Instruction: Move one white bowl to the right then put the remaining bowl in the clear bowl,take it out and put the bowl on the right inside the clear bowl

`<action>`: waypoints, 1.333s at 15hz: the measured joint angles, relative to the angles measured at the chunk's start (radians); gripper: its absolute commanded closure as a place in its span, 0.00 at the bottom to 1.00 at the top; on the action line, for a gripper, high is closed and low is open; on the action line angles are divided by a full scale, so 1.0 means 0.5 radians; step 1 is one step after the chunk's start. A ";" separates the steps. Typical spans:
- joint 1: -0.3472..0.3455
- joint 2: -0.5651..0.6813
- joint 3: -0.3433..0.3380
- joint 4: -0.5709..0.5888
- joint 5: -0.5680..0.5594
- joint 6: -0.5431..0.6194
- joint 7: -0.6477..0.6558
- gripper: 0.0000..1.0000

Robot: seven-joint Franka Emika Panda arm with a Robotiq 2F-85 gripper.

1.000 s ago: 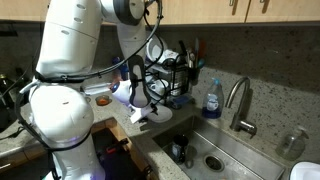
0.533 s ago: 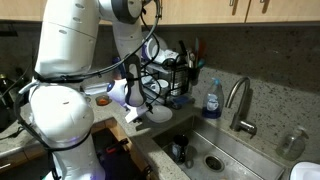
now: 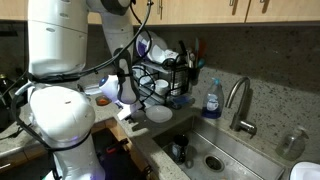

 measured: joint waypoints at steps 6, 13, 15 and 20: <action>0.106 -0.164 0.001 -0.081 0.208 0.210 -0.317 0.00; 0.312 -0.315 0.036 -0.070 0.379 0.293 -0.682 0.00; 0.375 -0.356 0.060 -0.046 0.403 0.301 -0.748 0.00; 0.506 -0.424 0.106 0.032 0.544 0.342 -1.025 0.00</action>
